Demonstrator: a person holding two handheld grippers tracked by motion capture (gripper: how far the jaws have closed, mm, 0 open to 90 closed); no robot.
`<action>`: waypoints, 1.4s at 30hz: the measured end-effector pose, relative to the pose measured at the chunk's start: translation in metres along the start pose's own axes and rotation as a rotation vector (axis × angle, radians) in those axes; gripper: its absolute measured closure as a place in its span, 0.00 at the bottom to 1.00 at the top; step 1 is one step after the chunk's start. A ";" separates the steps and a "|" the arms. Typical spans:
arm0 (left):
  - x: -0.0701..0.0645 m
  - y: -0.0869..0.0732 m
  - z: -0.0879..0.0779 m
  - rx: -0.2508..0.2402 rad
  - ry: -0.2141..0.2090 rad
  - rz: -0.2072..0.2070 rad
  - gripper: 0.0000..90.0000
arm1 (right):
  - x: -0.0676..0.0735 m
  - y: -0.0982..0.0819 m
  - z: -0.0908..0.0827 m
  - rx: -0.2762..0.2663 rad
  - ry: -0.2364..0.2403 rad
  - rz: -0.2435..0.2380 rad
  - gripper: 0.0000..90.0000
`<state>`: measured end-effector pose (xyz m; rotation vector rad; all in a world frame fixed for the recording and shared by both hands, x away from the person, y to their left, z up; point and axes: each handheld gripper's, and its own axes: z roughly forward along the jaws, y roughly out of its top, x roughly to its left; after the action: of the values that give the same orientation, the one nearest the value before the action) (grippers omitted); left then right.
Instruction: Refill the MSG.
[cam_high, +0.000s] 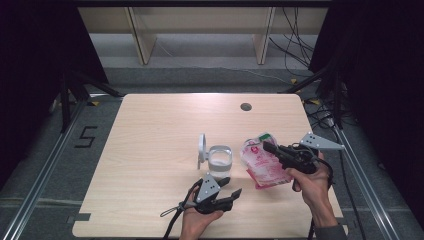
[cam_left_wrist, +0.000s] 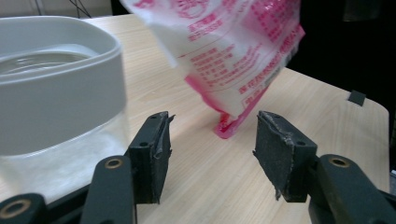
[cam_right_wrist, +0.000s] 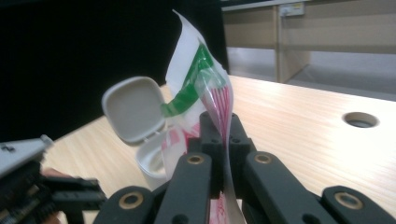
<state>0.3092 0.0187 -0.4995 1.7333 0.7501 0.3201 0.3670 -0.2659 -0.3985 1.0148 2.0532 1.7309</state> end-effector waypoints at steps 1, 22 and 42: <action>0.001 0.000 -0.001 -0.001 0.002 -0.005 0.49 | -0.002 0.000 -0.001 0.003 -0.003 -0.012 1.00; 0.012 0.001 -0.012 -0.032 0.013 -0.027 0.48 | -0.026 -0.019 -0.030 0.122 -0.223 -0.064 1.00; 0.020 0.002 -0.022 -0.032 0.054 -0.028 0.47 | -0.032 -0.032 -0.022 0.199 -0.324 -0.051 1.00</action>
<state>0.3128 0.0483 -0.4939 1.6881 0.8037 0.3589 0.3658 -0.3055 -0.4305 1.1992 2.0446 1.2577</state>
